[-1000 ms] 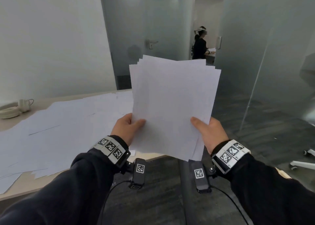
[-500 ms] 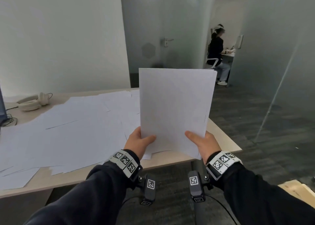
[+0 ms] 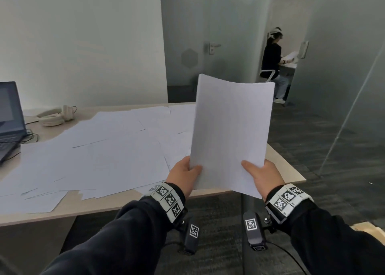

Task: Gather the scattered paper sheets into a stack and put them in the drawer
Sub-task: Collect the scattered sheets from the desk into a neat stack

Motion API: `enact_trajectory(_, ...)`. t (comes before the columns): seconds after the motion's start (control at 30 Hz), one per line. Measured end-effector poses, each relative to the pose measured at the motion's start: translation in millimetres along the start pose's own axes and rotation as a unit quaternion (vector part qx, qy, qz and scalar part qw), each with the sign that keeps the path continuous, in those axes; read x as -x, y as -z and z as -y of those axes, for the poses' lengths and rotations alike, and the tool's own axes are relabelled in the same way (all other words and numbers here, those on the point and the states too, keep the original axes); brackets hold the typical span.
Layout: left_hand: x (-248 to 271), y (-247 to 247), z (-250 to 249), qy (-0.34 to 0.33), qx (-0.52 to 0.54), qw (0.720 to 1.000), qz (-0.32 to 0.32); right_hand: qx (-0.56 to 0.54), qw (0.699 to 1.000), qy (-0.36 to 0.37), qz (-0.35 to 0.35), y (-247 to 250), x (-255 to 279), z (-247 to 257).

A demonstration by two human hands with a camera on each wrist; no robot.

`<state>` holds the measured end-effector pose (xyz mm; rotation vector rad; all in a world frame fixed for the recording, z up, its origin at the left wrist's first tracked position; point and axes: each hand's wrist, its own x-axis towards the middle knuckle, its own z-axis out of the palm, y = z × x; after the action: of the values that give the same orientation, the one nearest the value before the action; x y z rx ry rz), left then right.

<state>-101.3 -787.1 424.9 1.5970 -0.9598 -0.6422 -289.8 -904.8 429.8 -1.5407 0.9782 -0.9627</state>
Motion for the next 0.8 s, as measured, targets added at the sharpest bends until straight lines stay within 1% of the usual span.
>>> enact_trajectory(0.07, 8.9, 8.2, -4.8, -0.013, -0.002, 1.000, 0.007, 0.004, 1.000, 0.005, 0.017, 0.4, 5.1, 1.7)
enact_trajectory(0.13, 16.5, 15.4, -7.1, -0.002, 0.026, 0.999, 0.022, 0.012, 1.000, 0.009, 0.025, 0.1, 8.4, 1.1)
enact_trajectory(0.17, 19.6, 17.4, -7.9, 0.023, 0.064, 0.997, 0.030, 0.010, 1.000, 0.008, 0.026, -0.7, 8.8, 0.5)
enact_trajectory(0.2, 21.0, 18.4, -6.9, 0.064, 0.111, 0.991, 0.035, 0.001, 1.000, 0.005, 0.028, -2.2, 8.7, -0.1)
enact_trajectory(0.27, 20.2, 19.0, -3.9, 0.144, 0.196, 0.970, 0.032, -0.020, 0.999, 0.000, 0.034, -7.8, 6.3, 0.1)
enact_trajectory(0.3, 17.1, 19.1, -1.9, 0.165, 0.211, 0.963, 0.023, -0.030, 0.999, 0.001, 0.039, -11.8, 3.5, 0.9)
enact_trajectory(0.37, 3.5, 19.8, 2.0, 0.165, 0.199, 0.966, 0.004, -0.042, 0.998, 0.005, 0.046, -20.3, -5.8, 4.1)
enact_trajectory(0.43, -16.8, 20.9, 1.3, 0.136, 0.163, 0.977, -0.012, -0.052, 0.997, 0.004, 0.049, -27.6, -21.7, 7.0)
enact_trajectory(0.5, -42.7, 21.3, -2.0, 0.112, 0.146, 0.983, -0.028, -0.071, 0.996, -0.002, 0.053, -32.5, -43.9, 10.7)
enact_trajectory(0.57, -73.9, 19.6, -4.4, 0.101, 0.155, 0.982, -0.043, -0.086, 0.995, -0.007, 0.048, -35.9, -73.0, 14.8)
enact_trajectory(0.7, -133.3, 11.0, -1.2, 0.119, 0.197, 0.972, -0.054, -0.075, 0.997, -0.011, 0.023, -41.7, -132.9, 27.8)
enact_trajectory(0.8, -162.5, 5.9, -3.0, 0.162, 0.207, 0.962, -0.070, -0.072, 0.995, -0.044, 0.048, -48.5, -166.1, 37.1)
